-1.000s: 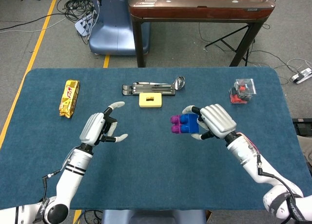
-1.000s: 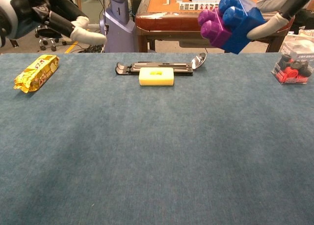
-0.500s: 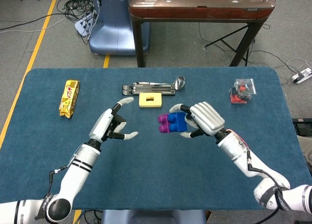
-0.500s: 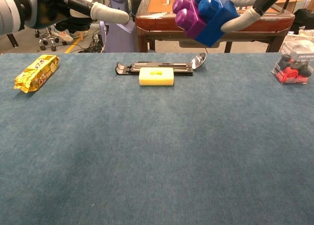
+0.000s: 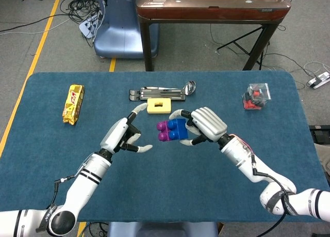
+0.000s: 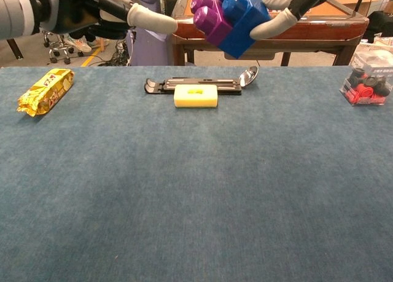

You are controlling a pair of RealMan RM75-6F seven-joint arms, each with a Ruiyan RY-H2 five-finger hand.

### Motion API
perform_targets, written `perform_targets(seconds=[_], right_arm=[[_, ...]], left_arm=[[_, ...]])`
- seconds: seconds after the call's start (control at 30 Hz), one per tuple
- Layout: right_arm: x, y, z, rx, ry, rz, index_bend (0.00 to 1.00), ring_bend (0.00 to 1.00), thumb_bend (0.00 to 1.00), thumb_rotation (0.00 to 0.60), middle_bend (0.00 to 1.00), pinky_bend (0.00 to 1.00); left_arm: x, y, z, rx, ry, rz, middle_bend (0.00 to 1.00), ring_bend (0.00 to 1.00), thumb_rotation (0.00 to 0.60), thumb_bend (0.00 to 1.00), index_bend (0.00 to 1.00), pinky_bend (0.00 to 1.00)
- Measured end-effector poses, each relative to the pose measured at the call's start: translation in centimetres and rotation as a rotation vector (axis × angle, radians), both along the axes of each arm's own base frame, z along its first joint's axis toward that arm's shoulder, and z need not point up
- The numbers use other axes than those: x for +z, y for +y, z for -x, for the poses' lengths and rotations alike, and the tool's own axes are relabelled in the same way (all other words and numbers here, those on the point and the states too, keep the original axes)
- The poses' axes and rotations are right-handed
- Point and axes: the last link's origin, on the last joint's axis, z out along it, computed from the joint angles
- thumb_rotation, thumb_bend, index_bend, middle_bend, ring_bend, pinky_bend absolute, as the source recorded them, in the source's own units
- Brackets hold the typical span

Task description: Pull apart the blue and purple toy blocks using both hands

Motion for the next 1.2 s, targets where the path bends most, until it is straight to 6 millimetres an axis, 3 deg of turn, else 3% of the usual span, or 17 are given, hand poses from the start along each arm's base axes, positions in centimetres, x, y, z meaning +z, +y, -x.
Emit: perform_targets(seconds=[0.7,1.2], right_arm=[[-1.4,-0.7,-1.2,-0.055,-0.009,-0.055,0.58,1.0,0.51,0.6,1.0,1.0],[-2.0,-0.8,-1.5,-0.059,-0.01,-0.063,0.58,1.0,0.51,0.6,1.0,1.0]], left_arm=[[-2.4,-0.2,-1.7,0.027,0.097,-0.042,0.97,0.96,0.6,0.0,0.06,1.0],[-3.2,-0.1,-2.4,0.092,0.098,-0.085,0.99,0.99,0.6,0.0,0.17,1.0]])
